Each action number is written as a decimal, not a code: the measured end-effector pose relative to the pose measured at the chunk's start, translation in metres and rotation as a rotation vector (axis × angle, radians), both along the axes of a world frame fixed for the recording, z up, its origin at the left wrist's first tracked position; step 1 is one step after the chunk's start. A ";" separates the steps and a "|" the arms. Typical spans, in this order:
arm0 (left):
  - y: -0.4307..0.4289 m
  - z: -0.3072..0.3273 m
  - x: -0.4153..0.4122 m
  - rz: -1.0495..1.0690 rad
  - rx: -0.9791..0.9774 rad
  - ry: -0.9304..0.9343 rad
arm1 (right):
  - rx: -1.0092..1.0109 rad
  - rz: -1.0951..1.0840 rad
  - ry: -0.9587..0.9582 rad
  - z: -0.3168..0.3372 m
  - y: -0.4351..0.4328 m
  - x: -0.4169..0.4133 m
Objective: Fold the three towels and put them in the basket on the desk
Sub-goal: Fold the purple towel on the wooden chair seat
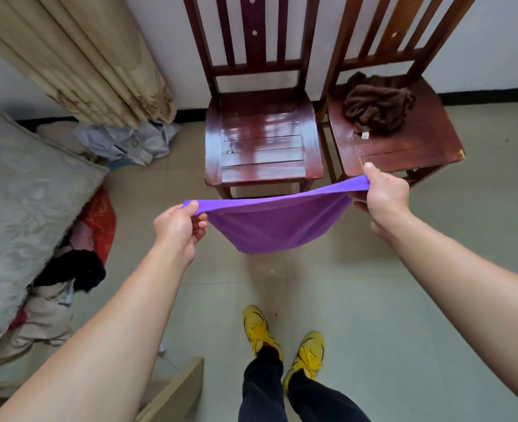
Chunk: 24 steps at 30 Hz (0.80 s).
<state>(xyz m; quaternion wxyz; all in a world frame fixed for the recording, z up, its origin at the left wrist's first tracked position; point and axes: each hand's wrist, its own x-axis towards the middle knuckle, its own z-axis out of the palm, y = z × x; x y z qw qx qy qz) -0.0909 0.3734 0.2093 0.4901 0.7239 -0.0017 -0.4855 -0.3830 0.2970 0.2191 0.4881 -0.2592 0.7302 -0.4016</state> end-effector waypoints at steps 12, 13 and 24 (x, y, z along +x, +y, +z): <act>-0.136 0.143 0.040 -0.049 -0.240 0.069 | -0.221 -0.075 -0.043 0.148 -0.113 0.031; -0.149 0.155 0.044 -0.060 -0.257 0.074 | -0.232 -0.084 -0.042 0.158 -0.123 0.035; -0.307 0.280 0.063 -0.145 -0.413 0.004 | -0.384 -0.105 -0.122 0.257 -0.275 0.052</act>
